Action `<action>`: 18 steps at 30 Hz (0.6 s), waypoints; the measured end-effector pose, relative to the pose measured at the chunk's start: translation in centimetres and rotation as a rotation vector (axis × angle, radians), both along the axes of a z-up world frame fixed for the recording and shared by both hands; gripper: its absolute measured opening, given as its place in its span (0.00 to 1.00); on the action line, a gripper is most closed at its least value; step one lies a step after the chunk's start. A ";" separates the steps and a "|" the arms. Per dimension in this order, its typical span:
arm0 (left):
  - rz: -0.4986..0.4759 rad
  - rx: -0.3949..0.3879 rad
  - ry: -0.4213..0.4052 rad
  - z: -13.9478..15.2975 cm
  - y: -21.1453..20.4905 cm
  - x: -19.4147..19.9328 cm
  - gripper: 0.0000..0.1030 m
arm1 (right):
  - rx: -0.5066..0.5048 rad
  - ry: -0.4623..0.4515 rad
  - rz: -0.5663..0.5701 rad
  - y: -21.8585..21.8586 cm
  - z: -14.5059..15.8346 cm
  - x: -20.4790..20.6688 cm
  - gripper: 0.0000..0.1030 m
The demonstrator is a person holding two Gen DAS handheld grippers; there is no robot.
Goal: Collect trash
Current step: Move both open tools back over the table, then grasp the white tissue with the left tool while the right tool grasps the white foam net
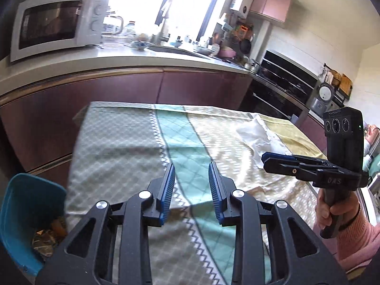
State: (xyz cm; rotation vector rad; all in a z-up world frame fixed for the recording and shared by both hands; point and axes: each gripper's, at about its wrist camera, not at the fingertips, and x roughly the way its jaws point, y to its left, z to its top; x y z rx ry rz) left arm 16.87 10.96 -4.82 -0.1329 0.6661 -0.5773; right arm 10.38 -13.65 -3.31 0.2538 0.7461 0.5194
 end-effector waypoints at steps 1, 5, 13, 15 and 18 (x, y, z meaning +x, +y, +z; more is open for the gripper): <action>-0.031 -0.001 0.008 -0.1 -1.7 0.3 0.28 | -0.005 0.006 -0.050 -1.7 -0.2 -0.2 0.33; -0.136 0.017 0.027 -0.5 -8.6 1.4 0.32 | -0.032 0.023 -0.219 -8.0 -1.2 -0.6 0.41; -0.234 0.109 0.053 -1.7 -20.8 5.1 0.41 | -0.074 0.062 -0.416 -16.5 -3.7 1.1 0.51; -0.248 0.139 0.076 -2.6 -23.6 6.4 0.43 | -0.069 0.084 -0.434 -17.1 -4.9 2.3 0.52; -0.259 0.200 0.104 -4.1 -26.8 7.9 0.48 | -0.059 0.110 -0.451 -17.9 -6.0 3.8 0.55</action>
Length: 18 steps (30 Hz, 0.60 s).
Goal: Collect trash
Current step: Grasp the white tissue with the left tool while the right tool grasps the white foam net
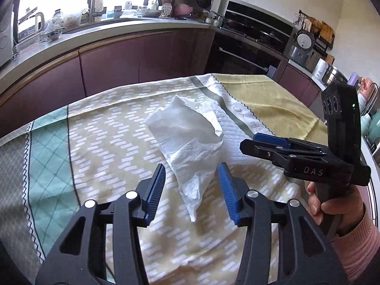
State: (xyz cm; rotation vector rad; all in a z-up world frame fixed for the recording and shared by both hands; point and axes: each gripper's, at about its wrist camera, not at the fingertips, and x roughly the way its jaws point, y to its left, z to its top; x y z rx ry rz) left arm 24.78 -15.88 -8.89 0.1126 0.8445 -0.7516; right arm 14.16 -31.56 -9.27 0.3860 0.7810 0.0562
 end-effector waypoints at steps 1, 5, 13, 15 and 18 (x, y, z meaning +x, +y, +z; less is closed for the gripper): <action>0.004 0.022 0.003 -0.6 -0.8 0.5 0.49 | 0.007 0.007 -0.002 0.0 -0.2 0.6 0.55; 0.021 0.063 0.056 -2.8 -2.6 2.6 0.30 | 0.036 0.025 0.020 -0.2 -1.0 1.6 0.47; 0.056 -0.038 0.122 -3.0 -0.7 3.9 0.02 | 0.088 -0.012 0.058 0.4 -0.4 0.6 0.16; 0.058 -0.067 0.109 -2.2 0.5 3.4 0.02 | 0.097 -0.037 0.068 0.7 0.3 0.0 0.15; 0.078 -0.106 0.067 -0.2 3.8 1.7 0.02 | 0.101 -0.085 0.098 1.6 2.0 -1.2 0.15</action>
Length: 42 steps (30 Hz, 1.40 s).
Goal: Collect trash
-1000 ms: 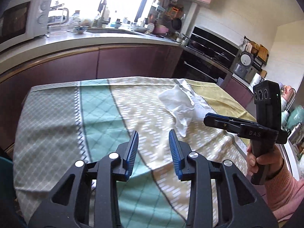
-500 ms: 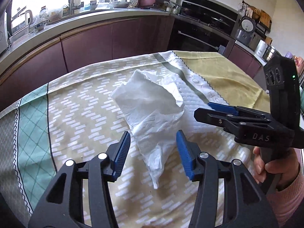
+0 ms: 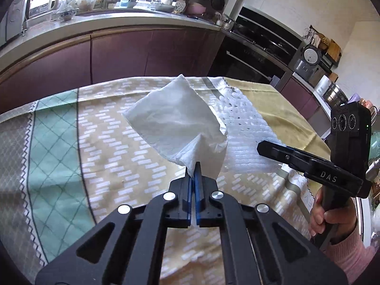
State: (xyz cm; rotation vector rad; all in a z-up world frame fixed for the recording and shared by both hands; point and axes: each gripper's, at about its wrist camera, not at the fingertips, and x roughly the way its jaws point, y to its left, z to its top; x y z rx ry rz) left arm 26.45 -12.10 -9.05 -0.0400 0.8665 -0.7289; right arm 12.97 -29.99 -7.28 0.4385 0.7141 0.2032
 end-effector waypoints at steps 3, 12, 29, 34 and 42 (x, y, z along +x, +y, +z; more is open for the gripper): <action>0.052 -0.024 -0.047 2.0 4.6 -2.1 0.02 | 0.015 -0.042 0.062 1.8 1.8 -0.9 0.15; 0.305 -0.040 -0.123 5.5 23.2 -10.0 0.02 | 0.030 -0.109 0.394 14.2 5.5 -0.3 0.15; 0.702 0.031 -0.054 1.5 45.7 -16.6 0.02 | -0.025 -0.025 0.768 37.2 3.7 3.7 0.15; 0.724 0.043 -0.023 0.2 47.0 -16.5 0.02 | -0.058 0.016 0.784 39.8 2.5 4.5 0.15; 0.736 0.059 -0.018 -0.4 46.4 -16.2 0.02 | -0.080 0.047 0.792 42.2 1.2 5.4 0.15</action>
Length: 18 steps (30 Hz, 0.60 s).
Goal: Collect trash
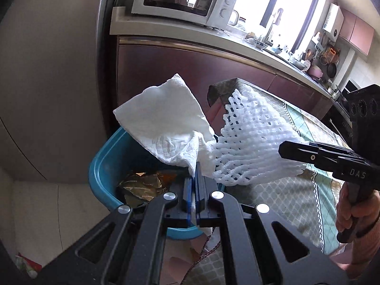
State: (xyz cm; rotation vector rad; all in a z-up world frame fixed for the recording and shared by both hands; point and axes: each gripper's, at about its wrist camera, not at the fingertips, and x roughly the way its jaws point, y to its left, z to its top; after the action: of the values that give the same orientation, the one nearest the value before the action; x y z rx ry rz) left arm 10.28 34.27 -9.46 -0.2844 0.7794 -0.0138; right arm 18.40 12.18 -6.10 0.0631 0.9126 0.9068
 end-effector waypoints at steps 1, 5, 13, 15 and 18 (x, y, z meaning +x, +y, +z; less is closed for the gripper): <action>0.001 -0.002 -0.001 0.1 -0.1 0.0 0.02 | -0.003 0.000 0.000 0.3 -0.2 0.0 0.15; 0.008 -0.001 0.000 0.1 -0.1 0.2 0.02 | -0.011 0.007 0.004 0.7 -0.6 0.1 0.15; 0.015 0.012 0.016 -0.2 -0.5 0.7 0.02 | -0.039 0.021 0.008 1.8 -1.6 0.6 0.15; 0.013 0.015 0.020 -0.3 -0.7 0.8 0.02 | -0.047 0.020 0.008 2.1 -1.7 0.6 0.15; 0.010 0.020 0.027 -0.5 -0.8 1.1 0.02 | -0.060 0.021 0.008 2.7 -2.0 1.0 0.15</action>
State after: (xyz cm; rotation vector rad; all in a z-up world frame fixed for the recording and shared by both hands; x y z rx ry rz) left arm 11.40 33.49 -9.92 -0.2704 0.8043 0.0075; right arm 19.38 14.89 -8.07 0.0177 0.9600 0.8865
